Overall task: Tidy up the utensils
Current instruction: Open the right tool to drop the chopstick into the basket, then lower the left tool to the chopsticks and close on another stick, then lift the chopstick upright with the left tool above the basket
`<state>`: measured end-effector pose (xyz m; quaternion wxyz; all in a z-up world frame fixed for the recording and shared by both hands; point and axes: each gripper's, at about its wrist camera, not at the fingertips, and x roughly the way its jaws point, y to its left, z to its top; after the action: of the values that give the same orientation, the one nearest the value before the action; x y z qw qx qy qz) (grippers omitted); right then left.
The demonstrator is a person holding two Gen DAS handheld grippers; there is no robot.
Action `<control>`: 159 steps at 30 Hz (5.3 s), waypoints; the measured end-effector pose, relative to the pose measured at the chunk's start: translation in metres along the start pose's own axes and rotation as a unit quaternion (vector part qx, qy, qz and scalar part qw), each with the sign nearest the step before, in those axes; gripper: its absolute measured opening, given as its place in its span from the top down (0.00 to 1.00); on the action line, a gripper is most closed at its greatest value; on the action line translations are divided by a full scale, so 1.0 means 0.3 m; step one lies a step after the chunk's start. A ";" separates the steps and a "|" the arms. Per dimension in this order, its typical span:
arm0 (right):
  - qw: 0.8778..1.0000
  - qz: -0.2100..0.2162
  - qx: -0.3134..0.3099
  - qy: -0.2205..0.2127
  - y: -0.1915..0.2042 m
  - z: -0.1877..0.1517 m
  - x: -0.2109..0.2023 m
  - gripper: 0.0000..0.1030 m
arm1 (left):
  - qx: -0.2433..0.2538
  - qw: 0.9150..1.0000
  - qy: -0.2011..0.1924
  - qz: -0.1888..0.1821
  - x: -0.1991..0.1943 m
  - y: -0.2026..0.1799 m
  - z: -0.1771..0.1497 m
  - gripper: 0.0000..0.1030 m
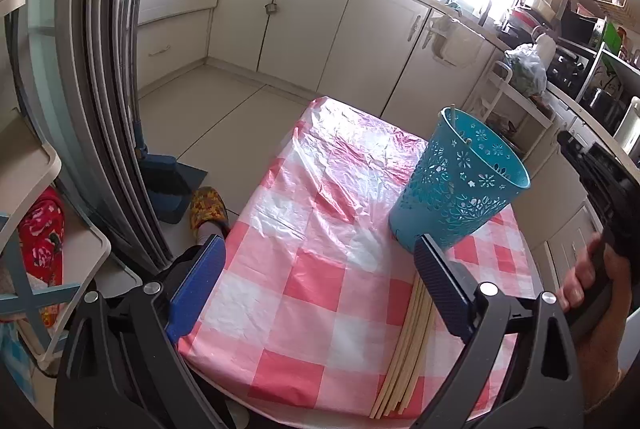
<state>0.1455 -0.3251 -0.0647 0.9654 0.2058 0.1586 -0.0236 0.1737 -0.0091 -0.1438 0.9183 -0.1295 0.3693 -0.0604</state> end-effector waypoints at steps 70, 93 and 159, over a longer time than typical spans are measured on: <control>0.947 0.043 -0.054 0.313 -0.136 -0.470 0.112 0.88 | 0.220 0.962 0.142 0.077 0.495 -0.332 -0.172 0.10; 0.935 0.032 -0.121 0.331 -0.079 -0.460 0.168 0.88 | 0.179 0.972 0.147 0.030 0.481 -0.307 -0.140 0.76; 0.953 0.012 -0.128 0.273 -0.075 -0.498 0.116 0.91 | 0.107 0.970 -0.127 -0.175 -0.115 -0.397 0.296 0.95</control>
<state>0.1316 -0.2843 -0.2137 0.9035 0.0810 0.4158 0.0655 0.2088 -0.0991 -0.0257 0.9414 -0.0998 0.2124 -0.2421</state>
